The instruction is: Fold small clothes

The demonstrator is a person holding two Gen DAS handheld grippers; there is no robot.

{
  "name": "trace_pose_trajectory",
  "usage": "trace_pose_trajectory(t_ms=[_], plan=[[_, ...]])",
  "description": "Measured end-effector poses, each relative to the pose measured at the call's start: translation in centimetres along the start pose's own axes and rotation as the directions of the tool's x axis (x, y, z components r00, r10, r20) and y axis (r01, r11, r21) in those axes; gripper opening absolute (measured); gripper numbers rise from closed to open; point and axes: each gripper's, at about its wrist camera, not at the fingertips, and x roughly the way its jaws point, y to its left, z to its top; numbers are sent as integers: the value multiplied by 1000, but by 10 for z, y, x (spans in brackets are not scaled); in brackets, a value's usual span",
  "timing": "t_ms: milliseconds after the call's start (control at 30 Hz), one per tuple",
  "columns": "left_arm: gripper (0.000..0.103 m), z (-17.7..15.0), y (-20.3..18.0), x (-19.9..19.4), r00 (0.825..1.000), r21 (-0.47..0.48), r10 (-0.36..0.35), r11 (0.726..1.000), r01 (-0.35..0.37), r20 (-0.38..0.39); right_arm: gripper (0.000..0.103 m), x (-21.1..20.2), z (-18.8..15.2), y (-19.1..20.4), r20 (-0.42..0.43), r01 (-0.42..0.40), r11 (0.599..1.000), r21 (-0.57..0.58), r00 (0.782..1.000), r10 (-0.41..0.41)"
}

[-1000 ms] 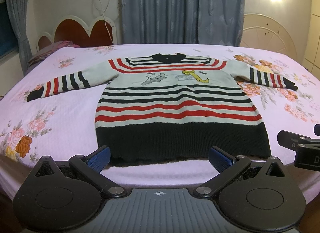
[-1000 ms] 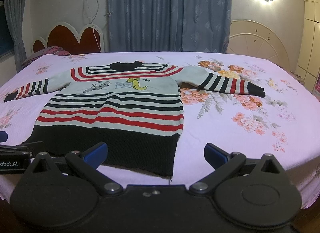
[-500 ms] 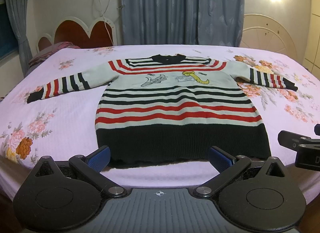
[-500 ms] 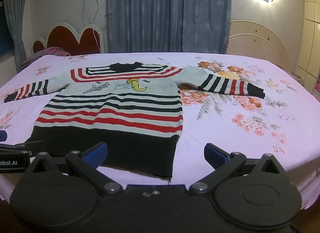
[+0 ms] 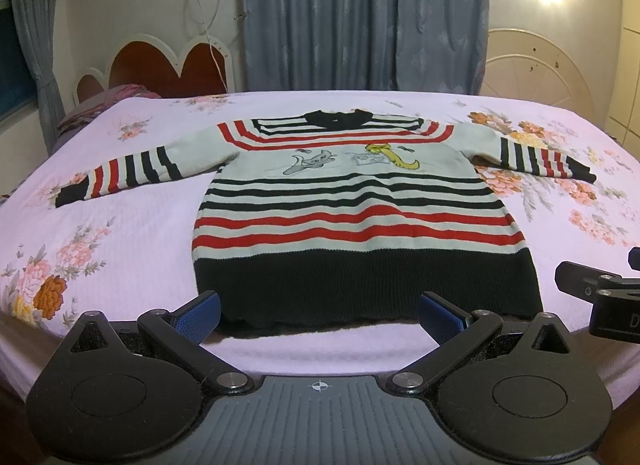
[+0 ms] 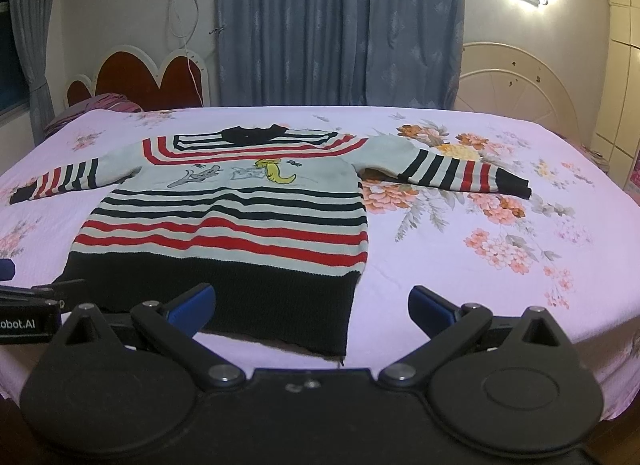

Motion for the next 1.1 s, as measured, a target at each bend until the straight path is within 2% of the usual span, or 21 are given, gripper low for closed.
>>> trace_pose_trajectory(t_ms=[1100], plan=[[103, -4, 7, 1, 1000, -7, 6, 1000, -6, 2, 102, 6, 1, 3, 0, 7, 1000, -1, 1000, -7]])
